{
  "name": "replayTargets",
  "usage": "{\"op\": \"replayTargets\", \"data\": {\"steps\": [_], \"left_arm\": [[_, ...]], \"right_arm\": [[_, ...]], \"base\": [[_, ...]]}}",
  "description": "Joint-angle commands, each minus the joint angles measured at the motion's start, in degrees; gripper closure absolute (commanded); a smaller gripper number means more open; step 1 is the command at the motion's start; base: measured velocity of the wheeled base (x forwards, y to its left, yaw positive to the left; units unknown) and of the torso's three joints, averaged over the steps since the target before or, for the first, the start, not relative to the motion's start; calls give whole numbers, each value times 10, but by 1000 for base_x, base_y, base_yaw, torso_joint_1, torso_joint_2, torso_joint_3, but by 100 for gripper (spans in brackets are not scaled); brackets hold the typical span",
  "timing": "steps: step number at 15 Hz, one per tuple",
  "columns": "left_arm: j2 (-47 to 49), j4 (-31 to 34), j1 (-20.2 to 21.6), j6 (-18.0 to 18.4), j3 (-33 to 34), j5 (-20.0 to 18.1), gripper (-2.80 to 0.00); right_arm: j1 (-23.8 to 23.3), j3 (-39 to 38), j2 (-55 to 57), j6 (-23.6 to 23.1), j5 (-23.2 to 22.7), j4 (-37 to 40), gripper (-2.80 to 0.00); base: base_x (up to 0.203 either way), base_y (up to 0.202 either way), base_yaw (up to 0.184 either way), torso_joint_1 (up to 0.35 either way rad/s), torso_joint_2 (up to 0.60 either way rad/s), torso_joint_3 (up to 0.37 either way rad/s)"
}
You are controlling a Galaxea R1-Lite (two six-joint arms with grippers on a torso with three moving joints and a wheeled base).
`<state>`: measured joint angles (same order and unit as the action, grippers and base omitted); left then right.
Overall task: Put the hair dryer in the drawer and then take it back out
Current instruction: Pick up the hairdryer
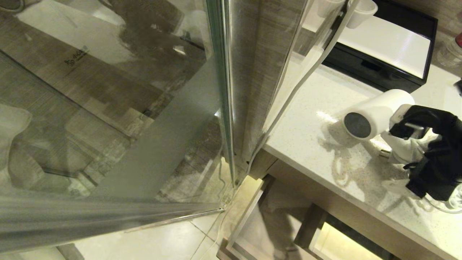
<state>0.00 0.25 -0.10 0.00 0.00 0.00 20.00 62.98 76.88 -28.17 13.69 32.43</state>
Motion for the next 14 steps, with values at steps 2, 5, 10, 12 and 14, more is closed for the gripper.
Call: {"op": "replayTargets", "data": {"steps": [2,5,10,12,14], "left_arm": [[0,0,0,0,1,0,0],[0,0,0,0,1,0,0],[0,0,0,0,1,0,0],[0,0,0,0,1,0,0],[0,0,0,0,1,0,0]], "right_arm": [[1,-34,3,1,3,-59,-280],[1,-55,-9,3,5,-64,-280],[1,-64,-20,3,5,-77,0],[1,-64,-20,3,5,-77,0],[1,-66,-30,3,10,-77,0]], "base": [[0,0,0,0,0,0],[0,0,0,0,0,0],[0,0,0,0,0,0],[0,0,0,0,0,0],[0,0,0,0,0,0]]}}
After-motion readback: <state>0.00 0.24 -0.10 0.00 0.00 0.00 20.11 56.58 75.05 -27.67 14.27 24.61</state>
